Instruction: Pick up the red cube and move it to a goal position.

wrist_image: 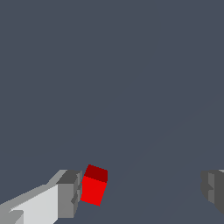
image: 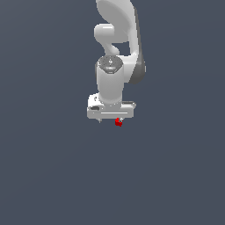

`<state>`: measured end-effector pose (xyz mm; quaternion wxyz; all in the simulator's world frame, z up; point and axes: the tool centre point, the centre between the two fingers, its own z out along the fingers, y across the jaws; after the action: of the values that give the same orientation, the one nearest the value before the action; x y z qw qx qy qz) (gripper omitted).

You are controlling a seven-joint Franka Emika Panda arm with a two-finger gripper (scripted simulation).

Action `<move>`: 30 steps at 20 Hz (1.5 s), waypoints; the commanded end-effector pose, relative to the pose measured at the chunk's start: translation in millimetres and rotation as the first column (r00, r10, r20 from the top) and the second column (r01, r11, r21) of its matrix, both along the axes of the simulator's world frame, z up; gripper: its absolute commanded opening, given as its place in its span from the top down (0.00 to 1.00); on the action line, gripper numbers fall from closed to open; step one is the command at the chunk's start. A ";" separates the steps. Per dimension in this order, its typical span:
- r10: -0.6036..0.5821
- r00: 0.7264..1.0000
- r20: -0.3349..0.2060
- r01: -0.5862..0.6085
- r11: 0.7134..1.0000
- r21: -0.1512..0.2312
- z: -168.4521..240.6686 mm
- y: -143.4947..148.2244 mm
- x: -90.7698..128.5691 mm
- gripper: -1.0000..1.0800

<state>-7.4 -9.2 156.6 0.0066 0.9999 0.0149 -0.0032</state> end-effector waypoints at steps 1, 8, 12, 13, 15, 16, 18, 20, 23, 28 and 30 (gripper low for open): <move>0.000 1.000 0.000 0.000 1.000 0.000 0.0 0.0 0.0 0.04; -0.024 1.000 0.001 0.024 1.000 0.001 -10.0 2.4 -7.3 0.04; -0.060 0.998 0.001 0.060 0.998 0.002 -24.8 6.3 -18.0 0.04; -0.071 0.997 0.002 0.071 0.997 0.002 -29.6 7.6 -21.4 0.04; -0.097 0.995 0.002 0.097 0.995 0.003 -40.4 10.8 -29.0 0.04; -0.111 0.994 0.003 0.111 0.994 0.004 -46.5 12.7 -33.2 0.04; -0.143 0.990 0.003 0.143 0.990 0.005 -59.9 17.1 -42.2 0.04; -0.176 0.984 0.004 0.176 0.984 0.006 -74.0 22.0 -51.4 0.04; -0.220 0.976 0.005 0.220 0.976 0.008 -93.1 29.3 -63.3 0.04; -0.275 0.961 0.006 0.275 0.961 0.010 -118.0 39.9 -77.4 0.04; -0.291 0.957 0.006 0.290 0.957 0.011 -125.1 43.1 -81.2 0.04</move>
<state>-85.6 31.4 37.2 0.0015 0.9922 -0.1248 -0.0010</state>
